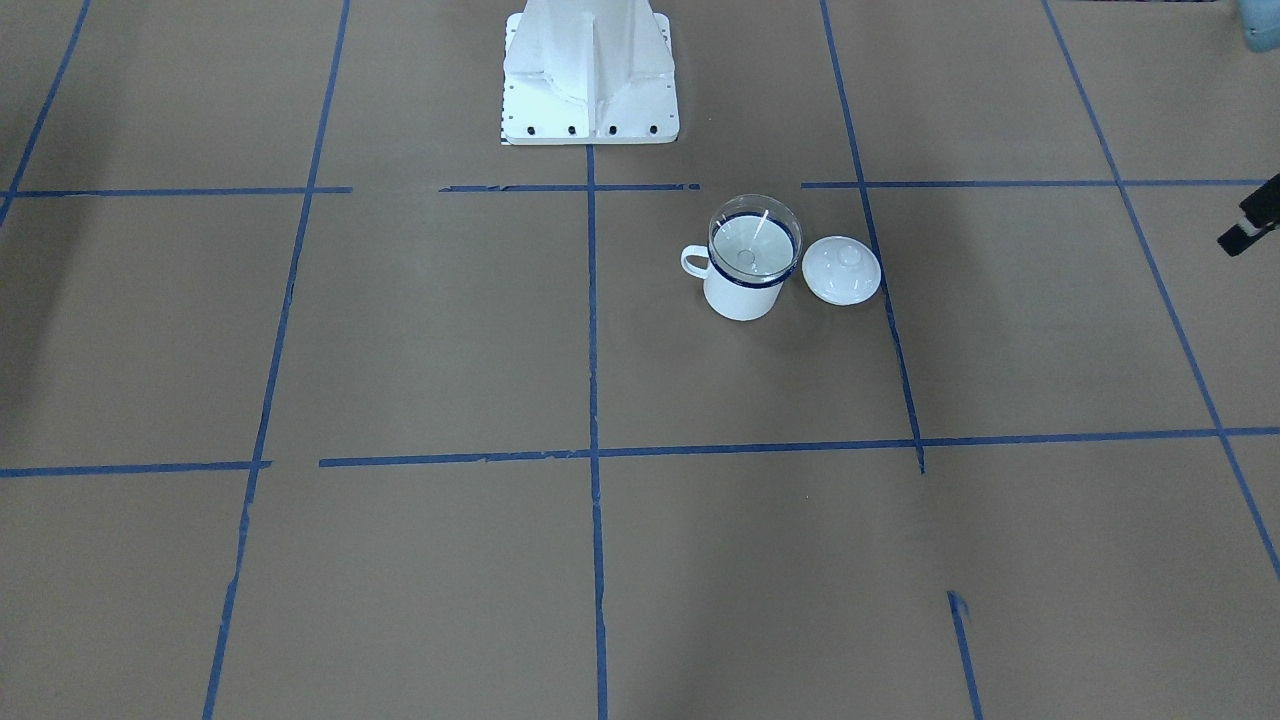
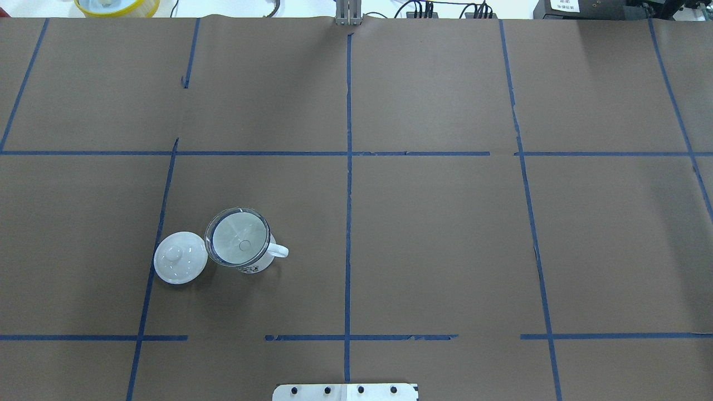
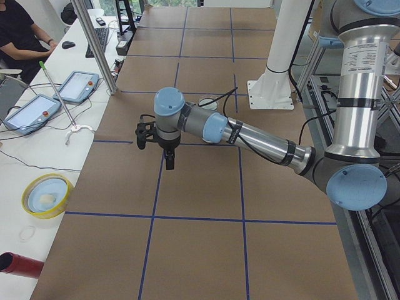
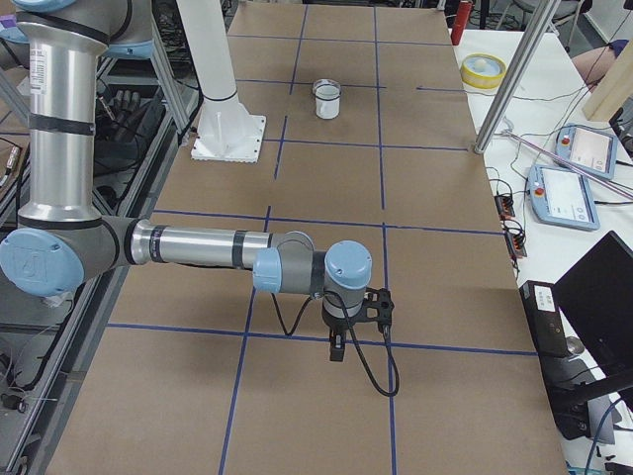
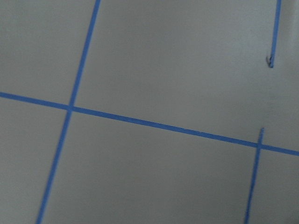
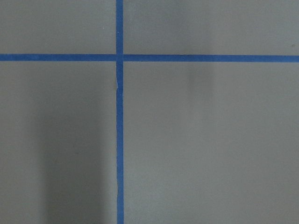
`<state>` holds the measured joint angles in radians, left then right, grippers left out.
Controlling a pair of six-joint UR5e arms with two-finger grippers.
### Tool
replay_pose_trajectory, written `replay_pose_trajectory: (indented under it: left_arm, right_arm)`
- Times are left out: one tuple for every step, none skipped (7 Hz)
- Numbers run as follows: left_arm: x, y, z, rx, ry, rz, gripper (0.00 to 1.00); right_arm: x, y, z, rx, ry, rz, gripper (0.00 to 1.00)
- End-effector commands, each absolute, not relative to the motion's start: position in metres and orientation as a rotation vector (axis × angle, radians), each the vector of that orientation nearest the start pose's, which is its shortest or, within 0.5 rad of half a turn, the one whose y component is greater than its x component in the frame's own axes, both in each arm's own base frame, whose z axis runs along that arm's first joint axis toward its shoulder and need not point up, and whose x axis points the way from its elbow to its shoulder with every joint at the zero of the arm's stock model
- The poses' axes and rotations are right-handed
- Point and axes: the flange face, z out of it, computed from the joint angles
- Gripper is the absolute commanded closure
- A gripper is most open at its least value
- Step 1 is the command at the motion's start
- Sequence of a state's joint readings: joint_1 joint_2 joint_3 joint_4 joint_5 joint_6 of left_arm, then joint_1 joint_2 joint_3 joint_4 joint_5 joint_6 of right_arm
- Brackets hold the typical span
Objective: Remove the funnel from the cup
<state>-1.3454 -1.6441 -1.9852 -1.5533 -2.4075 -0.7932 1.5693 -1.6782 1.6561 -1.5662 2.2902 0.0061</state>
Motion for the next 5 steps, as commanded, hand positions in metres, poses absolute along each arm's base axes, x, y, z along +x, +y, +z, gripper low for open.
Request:
replay_pose_trajectory:
  left_arm:
    - [0.157, -0.489, 0.323, -0.105, 0.975, -0.429, 0.0]
    - [0.211, -0.481, 0.298, -0.147, 0.959, -0.477, 0.0]
    - [0.27, -0.463, 0.28, -0.203, 0.91, -0.523, 0.0]
    - [0.326, -0.447, 0.254, -0.191, 0.851, -0.508, 0.0]
    - [0.364, -0.441, 0.237, -0.209, 0.809, -0.532, 0.0]
  right_arm:
    - [0.067, -0.445, 0.67, -0.019, -0.719, 0.01, 0.0]
    - [0.067, -0.445, 0.67, -0.019, -0.719, 0.01, 0.0]
    - [0.067, -0.445, 0.67, -0.019, -0.719, 0.01, 0.0]
    - [0.067, -0.445, 0.67, -0.019, -0.719, 0.01, 0.0]
    - [0.067, -0.445, 0.67, -0.019, -0.719, 0.01, 0.0]
